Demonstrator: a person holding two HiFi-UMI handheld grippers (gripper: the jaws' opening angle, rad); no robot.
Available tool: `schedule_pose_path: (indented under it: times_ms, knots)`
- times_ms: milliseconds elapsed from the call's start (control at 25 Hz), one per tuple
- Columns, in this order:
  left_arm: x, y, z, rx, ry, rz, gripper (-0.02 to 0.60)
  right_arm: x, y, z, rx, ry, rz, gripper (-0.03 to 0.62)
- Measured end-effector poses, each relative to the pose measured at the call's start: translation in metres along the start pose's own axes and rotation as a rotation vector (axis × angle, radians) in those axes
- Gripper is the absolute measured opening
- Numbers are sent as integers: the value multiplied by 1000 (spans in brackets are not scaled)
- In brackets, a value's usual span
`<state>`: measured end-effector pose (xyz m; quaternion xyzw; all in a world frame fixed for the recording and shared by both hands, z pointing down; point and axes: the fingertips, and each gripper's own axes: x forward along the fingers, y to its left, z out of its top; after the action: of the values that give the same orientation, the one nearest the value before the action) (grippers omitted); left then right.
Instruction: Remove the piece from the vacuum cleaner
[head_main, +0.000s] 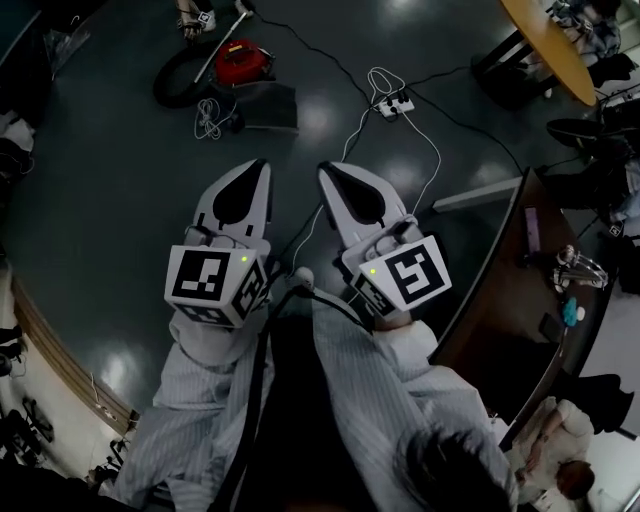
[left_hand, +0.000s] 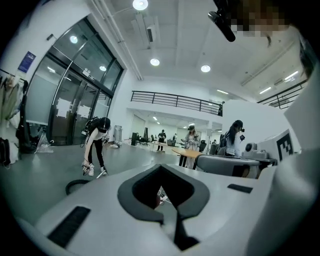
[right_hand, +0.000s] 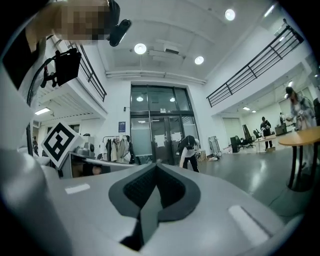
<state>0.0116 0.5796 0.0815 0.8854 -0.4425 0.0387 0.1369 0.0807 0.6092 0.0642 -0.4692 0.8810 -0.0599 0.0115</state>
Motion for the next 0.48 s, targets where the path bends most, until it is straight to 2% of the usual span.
schedule_pose_path:
  times_ms: [280,480]
  knots:
    - [40,65,-8,-17,49,86,5,69,-31,-26,36,57,34,2]
    - [114,138,-4,-23,78,99,5,156,-79,-43,39,91,33,2]
